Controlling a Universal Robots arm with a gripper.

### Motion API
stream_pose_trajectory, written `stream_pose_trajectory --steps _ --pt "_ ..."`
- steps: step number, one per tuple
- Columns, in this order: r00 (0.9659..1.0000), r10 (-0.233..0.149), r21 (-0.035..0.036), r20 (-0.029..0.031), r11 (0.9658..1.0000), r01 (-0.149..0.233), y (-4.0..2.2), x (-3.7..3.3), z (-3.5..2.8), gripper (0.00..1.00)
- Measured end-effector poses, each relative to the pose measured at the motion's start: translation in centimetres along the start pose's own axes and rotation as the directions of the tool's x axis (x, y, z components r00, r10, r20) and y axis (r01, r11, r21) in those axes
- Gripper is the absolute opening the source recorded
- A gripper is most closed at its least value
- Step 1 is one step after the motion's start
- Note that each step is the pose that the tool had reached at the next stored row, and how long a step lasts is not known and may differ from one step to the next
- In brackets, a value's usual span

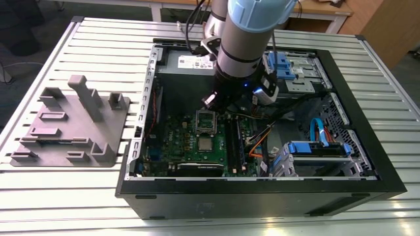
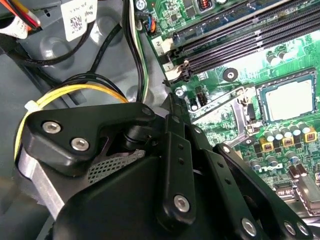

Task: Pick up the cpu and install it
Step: 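Close the cpu cover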

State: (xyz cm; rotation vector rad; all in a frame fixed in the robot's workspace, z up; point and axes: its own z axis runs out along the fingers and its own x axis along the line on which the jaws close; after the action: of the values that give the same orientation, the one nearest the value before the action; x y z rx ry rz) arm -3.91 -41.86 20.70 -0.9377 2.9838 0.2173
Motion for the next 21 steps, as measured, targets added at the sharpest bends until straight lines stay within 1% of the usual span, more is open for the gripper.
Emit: stream_pose_trajectory --steps 6,11,16,21 --pt "1.0000 -0.006 0.0027 0.0032 1.0000 0.006 -0.03 0.30 -0.12 0.11" --pt "0.9999 -0.011 0.0032 0.0047 0.9999 0.011 -0.04 0.37 -0.54 0.11" --pt "0.9998 -0.016 0.0032 0.0079 0.9999 0.016 -0.01 0.42 -1.02 0.11" --pt "0.9997 -0.021 0.0063 0.0120 0.9998 0.021 0.01 0.66 -1.12 0.11"
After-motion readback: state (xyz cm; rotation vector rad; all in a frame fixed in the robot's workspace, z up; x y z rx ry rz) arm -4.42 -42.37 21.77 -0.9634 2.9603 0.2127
